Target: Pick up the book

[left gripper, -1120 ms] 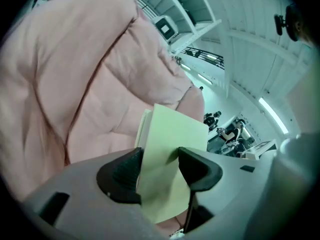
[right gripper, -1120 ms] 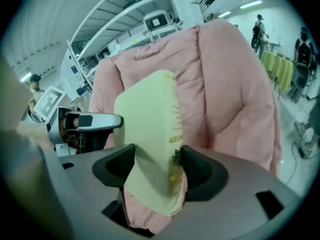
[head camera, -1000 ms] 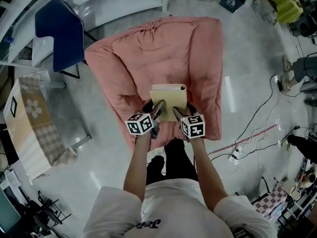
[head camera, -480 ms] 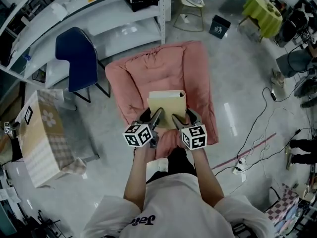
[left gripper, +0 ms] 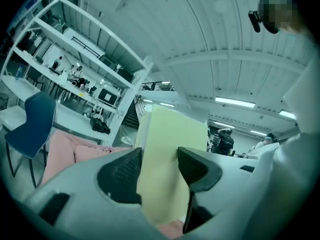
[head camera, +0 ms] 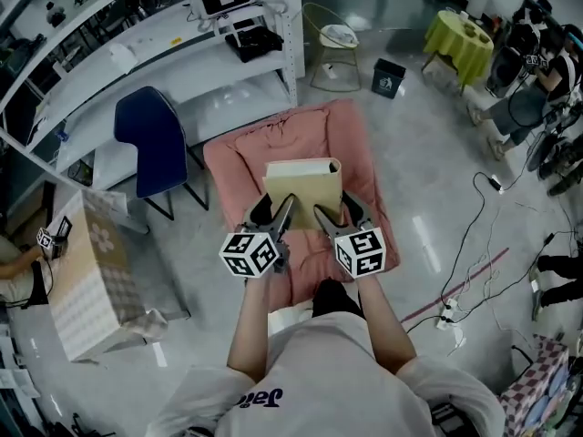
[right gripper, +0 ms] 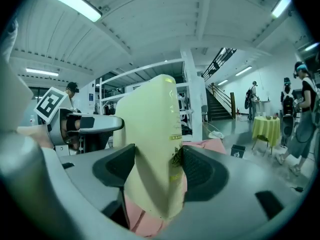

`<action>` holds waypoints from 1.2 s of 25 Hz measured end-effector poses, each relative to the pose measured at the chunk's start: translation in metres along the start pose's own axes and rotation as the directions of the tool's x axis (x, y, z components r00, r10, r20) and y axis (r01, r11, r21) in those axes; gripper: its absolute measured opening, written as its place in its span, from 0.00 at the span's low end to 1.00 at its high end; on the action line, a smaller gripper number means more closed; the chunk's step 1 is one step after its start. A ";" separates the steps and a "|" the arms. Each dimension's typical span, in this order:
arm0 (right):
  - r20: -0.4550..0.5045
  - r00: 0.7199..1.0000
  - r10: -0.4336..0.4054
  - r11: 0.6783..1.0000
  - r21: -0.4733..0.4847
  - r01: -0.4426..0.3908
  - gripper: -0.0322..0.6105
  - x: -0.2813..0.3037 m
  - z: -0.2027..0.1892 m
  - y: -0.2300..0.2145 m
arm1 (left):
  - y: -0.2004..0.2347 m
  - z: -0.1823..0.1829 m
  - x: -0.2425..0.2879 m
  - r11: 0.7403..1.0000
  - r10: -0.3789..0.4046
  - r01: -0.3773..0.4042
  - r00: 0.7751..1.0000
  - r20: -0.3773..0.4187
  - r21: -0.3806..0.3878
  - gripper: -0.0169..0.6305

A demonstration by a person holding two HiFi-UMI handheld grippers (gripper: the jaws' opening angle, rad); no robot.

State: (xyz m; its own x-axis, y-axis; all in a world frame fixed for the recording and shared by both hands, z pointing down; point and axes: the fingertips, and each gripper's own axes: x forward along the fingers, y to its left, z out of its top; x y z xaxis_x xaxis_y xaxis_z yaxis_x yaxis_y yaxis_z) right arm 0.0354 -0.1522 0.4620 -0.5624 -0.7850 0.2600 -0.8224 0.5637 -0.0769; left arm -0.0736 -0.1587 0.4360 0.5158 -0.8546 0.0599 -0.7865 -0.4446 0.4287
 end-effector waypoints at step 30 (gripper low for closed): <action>0.133 0.991 -0.033 0.995 -0.089 0.045 0.51 -0.049 0.076 0.026 | -0.053 0.069 -0.036 0.995 -0.058 0.048 0.990 0.127 0.086 0.38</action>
State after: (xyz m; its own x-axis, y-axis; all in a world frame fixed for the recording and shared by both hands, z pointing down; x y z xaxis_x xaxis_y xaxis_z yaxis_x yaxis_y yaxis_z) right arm 0.0352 -0.1186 0.3743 -0.5411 -0.8305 0.1320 -0.8361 0.5481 0.0211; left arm -0.0743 -0.1228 0.3490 0.5133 -0.8544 -0.0804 -0.7874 -0.5061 0.3520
